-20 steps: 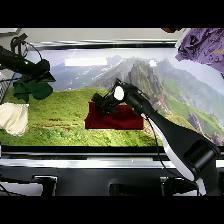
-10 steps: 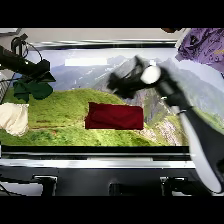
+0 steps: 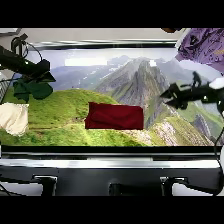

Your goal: Fold the clothes and pants, and hang the long-sleeved shirts on hangers.

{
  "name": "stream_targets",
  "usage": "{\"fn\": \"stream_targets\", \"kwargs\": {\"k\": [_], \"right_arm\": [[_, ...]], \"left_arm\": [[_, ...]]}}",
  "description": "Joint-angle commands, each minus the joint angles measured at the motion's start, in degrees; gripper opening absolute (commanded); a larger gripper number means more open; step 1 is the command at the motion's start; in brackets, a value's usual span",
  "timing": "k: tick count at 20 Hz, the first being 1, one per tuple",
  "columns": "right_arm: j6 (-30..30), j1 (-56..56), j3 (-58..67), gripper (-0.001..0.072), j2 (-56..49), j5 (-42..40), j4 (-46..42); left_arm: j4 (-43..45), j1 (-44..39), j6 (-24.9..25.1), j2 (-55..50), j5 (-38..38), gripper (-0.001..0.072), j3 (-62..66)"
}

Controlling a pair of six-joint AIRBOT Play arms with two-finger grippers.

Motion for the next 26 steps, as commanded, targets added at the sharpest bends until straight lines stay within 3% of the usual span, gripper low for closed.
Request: {"fn": "stream_targets", "kwargs": {"k": [1, 5, 12, 14, 16, 17, 18, 21, 26], "right_arm": [[-13.22, -3.28, -11.34, 0.0483, -3.43, -0.92, 9.20], [-18.88, 1.57, -12.94, 0.0482, -10.67, -3.50, 15.82], [-20.79, 8.72, -12.94, 0.0468, -16.26, -6.03, 18.97], [-20.70, 9.81, -12.94, 0.0325, -16.26, -7.26, 18.91], [-20.31, 9.94, -12.92, 0.0092, -16.24, -7.74, 19.65], [-20.33, 9.88, -12.79, 0.0030, -16.04, -7.30, 20.87], [-20.26, 9.90, -11.82, 0.0029, -15.72, -6.69, 21.11], [-14.51, 9.90, -3.32, 0.0028, -14.82, -3.74, 18.32], [1.25, 9.88, 18.21, 0.0027, -14.84, -3.17, 5.22]], "left_arm": [[0.00, 0.04, 0.02, -0.02, 0.00, 0.0016, -0.02], [0.00, 0.04, 0.00, -0.02, 0.00, 0.0017, -0.02], [-0.02, 0.02, -0.02, -0.04, 0.00, 0.0016, -0.02], [-0.02, 0.02, -0.02, -0.04, 0.00, 0.0016, -0.02], [-0.02, 0.02, -0.02, -0.02, 0.00, 0.0017, -0.02], [-0.02, 0.02, -0.02, -0.02, 0.00, 0.0016, -0.02], [-0.02, 0.02, -0.02, -0.02, 0.02, 0.0016, -0.02], [-0.02, 0.04, 0.00, -0.04, 0.00, 0.0017, -0.02], [0.00, 0.04, 0.00, -0.04, 0.02, 0.0017, -0.02]]}}
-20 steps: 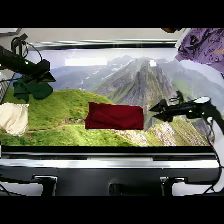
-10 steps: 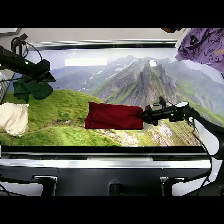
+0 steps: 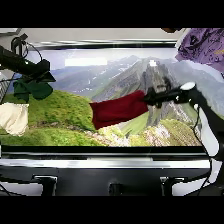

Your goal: Fold the clothes and pants, and hang the long-sleeved shirts on hangers.

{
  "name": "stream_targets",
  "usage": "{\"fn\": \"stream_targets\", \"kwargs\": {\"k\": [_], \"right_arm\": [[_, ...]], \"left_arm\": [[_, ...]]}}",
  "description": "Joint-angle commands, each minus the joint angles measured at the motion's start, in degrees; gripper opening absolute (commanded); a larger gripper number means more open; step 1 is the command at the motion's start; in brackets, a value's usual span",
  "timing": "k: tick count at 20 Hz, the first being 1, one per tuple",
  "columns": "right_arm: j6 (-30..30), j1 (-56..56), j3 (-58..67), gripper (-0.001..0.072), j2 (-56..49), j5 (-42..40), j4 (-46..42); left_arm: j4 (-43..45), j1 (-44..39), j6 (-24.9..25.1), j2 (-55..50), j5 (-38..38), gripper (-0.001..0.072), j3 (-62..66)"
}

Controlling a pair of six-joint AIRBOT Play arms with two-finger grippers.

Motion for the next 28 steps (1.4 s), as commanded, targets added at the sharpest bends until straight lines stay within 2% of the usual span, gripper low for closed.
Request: {"fn": "stream_targets", "kwargs": {"k": [1, 2, 4, 6, 15, 17, 20, 22, 23, 28], "right_arm": [[12.33, 0.04, 13.62, 0.0027, 0.04, 0.20, -9.97], [17.27, 0.04, 16.52, 0.0027, 0.04, 0.33, -13.73], [22.99, -0.42, 22.10, 0.0027, 0.04, 0.55, -19.61], [27.30, -3.19, 26.18, 0.0027, 0.04, 0.44, -19.93], [32.13, -25.42, 29.66, 0.0027, 0.11, -3.54, -21.16], [34.99, -30.40, 29.66, 0.0027, 0.11, -1.99, -24.46], [38.49, -36.26, 29.07, 0.0029, 0.11, 5.49, -33.05], [39.54, -39.26, 25.38, 0.0028, 0.94, 10.34, -41.68], [39.32, -40.65, 22.05, 0.0028, 1.99, 10.47, -42.71], [38.88, -45.35, -1.95, 0.0029, 12.00, 2.16, -43.43]], "left_arm": [[0.02, 0.04, 0.02, -0.04, 0.02, 0.0017, -0.02], [0.04, 0.04, 0.04, -0.04, 0.02, 0.0017, -0.02], [0.04, 0.04, 0.02, -0.04, 0.02, 0.0016, -0.02], [0.04, 0.04, 0.02, -0.04, 0.02, 0.0017, -0.02], [0.07, 0.04, 0.04, -0.02, 0.00, 0.0017, -0.02], [0.07, 0.04, 0.02, -0.02, 0.00, 0.0017, -0.02], [0.07, 0.04, 0.00, -0.02, 0.00, 0.0016, -0.02], [0.09, 0.04, 0.00, -0.04, 0.00, 0.0016, -0.02], [0.37, 0.04, 0.00, -0.04, 0.00, 0.0017, -0.02], [0.87, 0.04, 0.00, -0.04, 0.00, 0.0017, -0.02]]}}
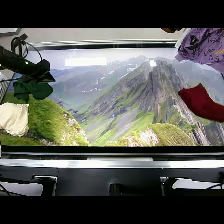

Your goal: Fold the clothes and pants, and hang the long-sleeved shirts on hangers.

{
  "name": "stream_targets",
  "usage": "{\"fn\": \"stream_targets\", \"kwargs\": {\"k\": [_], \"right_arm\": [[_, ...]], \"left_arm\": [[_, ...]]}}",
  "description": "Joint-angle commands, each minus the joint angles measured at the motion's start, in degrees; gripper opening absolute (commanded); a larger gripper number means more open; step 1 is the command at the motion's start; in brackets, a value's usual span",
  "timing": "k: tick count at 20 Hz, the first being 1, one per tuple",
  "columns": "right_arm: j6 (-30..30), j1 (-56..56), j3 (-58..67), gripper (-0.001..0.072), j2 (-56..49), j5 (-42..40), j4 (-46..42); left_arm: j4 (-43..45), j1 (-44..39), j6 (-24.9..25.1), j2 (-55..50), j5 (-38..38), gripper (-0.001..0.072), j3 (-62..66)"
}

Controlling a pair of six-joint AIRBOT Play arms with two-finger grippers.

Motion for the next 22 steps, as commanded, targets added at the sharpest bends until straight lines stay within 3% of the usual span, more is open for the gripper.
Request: {"fn": "stream_targets", "kwargs": {"k": [1, 7, 12, 18, 19, 22], "right_arm": [[0.35, -2.67, -15.39, 0.0029, 6.75, -4.61, -3.98], [2.95, -2.60, -28.44, 0.0030, 12.87, -4.02, -12.24], [8.15, -2.58, -33.11, 0.0031, 15.87, 0.13, -21.68], [8.31, -2.58, -35.63, 0.0033, 15.96, 3.67, -25.73], [8.28, -2.58, -35.63, 0.0074, 15.96, 3.76, -26.49], [5.95, -2.60, -34.84, 0.0512, 15.96, 4.22, -28.41]], "left_arm": [[0.28, 0.04, -0.02, -0.04, 0.00, 0.0016, -0.02], [0.26, 0.04, -0.02, -0.04, -0.02, 0.0017, -0.02], [0.28, 0.02, -0.02, -0.04, 0.00, 0.0016, -0.02], [0.28, 0.02, 0.00, -0.04, 0.00, 0.0016, -0.02], [0.28, 0.02, 0.00, -0.04, 0.00, 0.0016, -0.02], [0.28, 0.04, 0.02, -0.04, 0.00, 0.0017, -0.02]]}}
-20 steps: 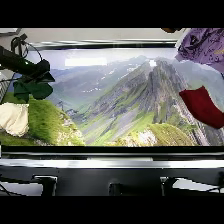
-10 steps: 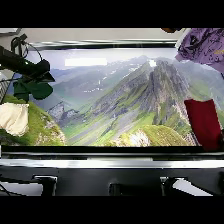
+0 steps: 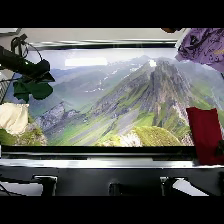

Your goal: Fold the clothes and pants, and hang the long-sleeved shirts on hangers.

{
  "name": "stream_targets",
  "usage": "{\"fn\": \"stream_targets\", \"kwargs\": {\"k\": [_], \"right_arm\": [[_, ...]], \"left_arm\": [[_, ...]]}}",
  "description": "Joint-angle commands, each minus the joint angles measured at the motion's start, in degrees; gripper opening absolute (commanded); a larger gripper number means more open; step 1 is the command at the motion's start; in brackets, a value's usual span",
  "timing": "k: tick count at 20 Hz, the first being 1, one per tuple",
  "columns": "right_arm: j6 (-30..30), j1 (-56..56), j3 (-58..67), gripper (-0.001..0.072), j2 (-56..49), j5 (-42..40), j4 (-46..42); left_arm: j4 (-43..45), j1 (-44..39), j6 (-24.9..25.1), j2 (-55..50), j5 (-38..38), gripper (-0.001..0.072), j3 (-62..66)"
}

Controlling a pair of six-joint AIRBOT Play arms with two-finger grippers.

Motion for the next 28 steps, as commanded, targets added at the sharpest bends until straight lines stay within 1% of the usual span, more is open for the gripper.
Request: {"fn": "stream_targets", "kwargs": {"k": [1, 3, 4, 5, 7, 8, 9, 10, 12, 13, 14, 17, 20, 22, 24, 25, 28], "right_arm": [[-2.97, -0.02, 2.16, 0.0540, 0.09, 0.87, -2.86], [-4.07, 0.09, 9.33, 0.0527, 0.22, -0.35, -0.98], [-6.03, 0.09, 13.46, 0.0490, 0.39, -2.69, 2.97], [-9.31, 0.13, 17.92, 0.0408, 0.42, -6.14, 10.10], [-18.18, 3.17, 24.81, 0.0294, 0.42, -12.63, 25.05], [-22.58, 6.47, 27.15, 0.0233, 0.42, -14.38, 29.83], [-25.44, 11.04, 28.94, 0.0162, 0.42, -15.28, 32.24], [-27.30, 15.98, 29.90, 0.0108, 0.42, -15.41, 32.70], [-31.21, 27.06, 30.12, 0.0092, 0.39, -14.64, 32.30], [-33.53, 32.85, 30.12, 0.0031, 0.39, -13.86, 31.39], [-34.86, 38.45, 30.12, 0.0031, 0.39, -13.05, 30.25], [-34.80, 52.15, 30.12, 0.0030, 0.42, -11.58, 26.49], [-34.67, 60.89, 30.12, 0.0031, 0.42, -11.78, 24.87], [-34.69, 63.49, 30.12, 0.0031, 0.42, -12.39, 24.52], [-34.73, 64.06, 30.12, 0.0031, 0.42, -12.35, 24.39], [-34.69, 64.06, 30.12, 0.0031, 0.42, -12.02, 24.39], [-34.69, 64.06, 30.12, 0.0031, 0.42, -8.94, 24.46]], "left_arm": [[0.00, 0.04, 0.07, -0.04, 0.00, 0.0017, -0.02], [0.00, 0.04, 1.60, -0.04, 0.04, 0.0017, -0.02], [0.02, 0.04, 2.84, 0.02, 0.52, 0.0017, 0.00], [0.17, 0.04, 3.91, 0.11, 1.25, 0.0017, 0.02], [1.60, 0.52, 4.79, 0.46, 2.80, 0.0017, 0.04], [2.75, 0.92, 4.79, 0.70, 3.43, 0.0017, 0.04], [3.98, 1.44, 5.11, 1.14, 4.24, 0.0017, 0.04], [4.59, 1.81, 5.95, 1.75, 5.14, 0.0017, 0.04], [6.38, 1.68, 9.33, 3.65, 7.17, 0.0016, 0.00], [8.24, 1.31, 9.29, 4.55, 7.26, 0.0016, -0.04], [10.25, 0.85, 9.29, 5.66, 7.34, 0.0016, -0.59], [13.51, 0.15, 9.09, 9.68, 7.54, 0.0016, -5.55], [13.51, 0.17, 9.09, 12.59, 7.54, 0.0017, -8.48], [13.51, 0.17, 9.09, 13.38, 7.41, 0.0017, -8.46], [13.46, 0.28, 9.09, 13.44, 6.01, 0.0018, -8.46], [13.33, 0.26, 9.07, 13.35, 6.51, 0.0018, -8.46], [13.27, 0.17, 9.07, 13.05, 7.15, 0.0018, -8.46]]}}
